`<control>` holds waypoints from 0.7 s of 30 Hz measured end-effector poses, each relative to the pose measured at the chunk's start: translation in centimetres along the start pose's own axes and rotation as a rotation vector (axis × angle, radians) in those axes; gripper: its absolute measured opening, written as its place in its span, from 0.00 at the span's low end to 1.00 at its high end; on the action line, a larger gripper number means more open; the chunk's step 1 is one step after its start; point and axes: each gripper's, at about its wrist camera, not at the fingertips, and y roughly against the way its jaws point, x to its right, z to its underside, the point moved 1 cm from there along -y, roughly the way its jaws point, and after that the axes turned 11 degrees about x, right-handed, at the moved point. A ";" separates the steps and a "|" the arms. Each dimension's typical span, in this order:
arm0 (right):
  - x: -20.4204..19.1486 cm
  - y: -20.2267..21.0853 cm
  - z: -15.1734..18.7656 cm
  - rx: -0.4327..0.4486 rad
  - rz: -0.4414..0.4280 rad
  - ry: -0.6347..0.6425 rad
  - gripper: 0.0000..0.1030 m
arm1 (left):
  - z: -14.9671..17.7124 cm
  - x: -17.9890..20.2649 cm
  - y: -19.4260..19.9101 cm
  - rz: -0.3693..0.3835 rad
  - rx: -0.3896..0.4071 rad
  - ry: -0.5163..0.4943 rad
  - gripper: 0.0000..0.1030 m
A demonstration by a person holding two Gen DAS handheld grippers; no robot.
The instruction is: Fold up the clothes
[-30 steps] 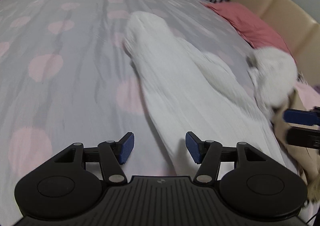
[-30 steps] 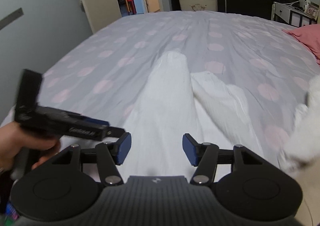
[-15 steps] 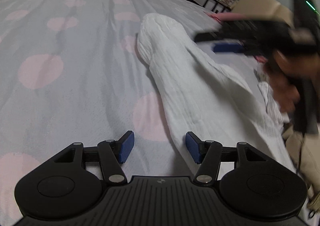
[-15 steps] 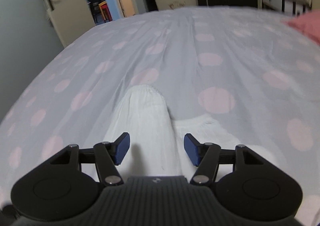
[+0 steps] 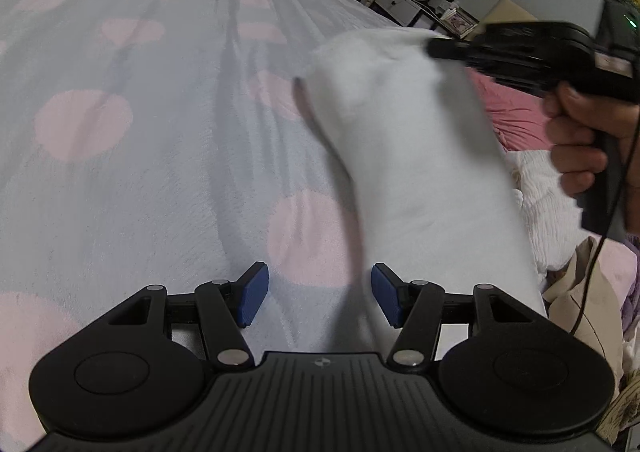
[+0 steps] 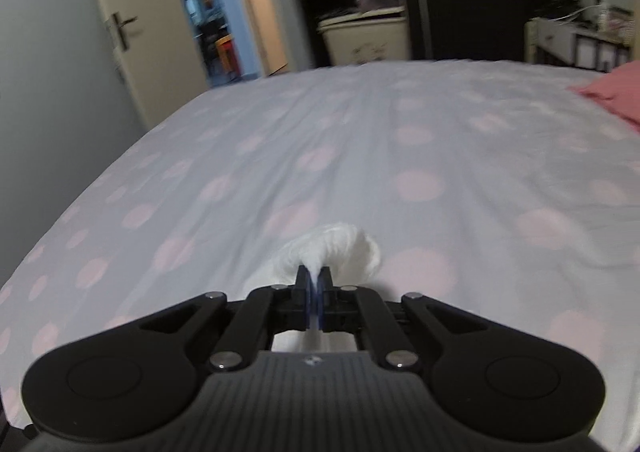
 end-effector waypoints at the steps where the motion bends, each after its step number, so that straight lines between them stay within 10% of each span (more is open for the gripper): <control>1: 1.0 0.6 -0.2 0.010 0.022 -0.007 0.04 | 0.0 0.1 0.0 -0.003 0.000 -0.004 0.54; 10: 6.1 0.4 3.4 -0.133 0.322 0.026 0.19 | 0.4 1.2 -0.5 -0.039 0.004 -0.068 0.61; 12: 6.4 2.0 4.4 -0.137 0.280 -0.002 0.40 | 0.5 1.8 -0.7 -0.053 0.005 -0.099 0.62; 21: 6.9 10.6 9.2 -0.166 0.090 -0.138 0.42 | 0.5 2.7 0.2 -0.059 0.022 -0.076 0.62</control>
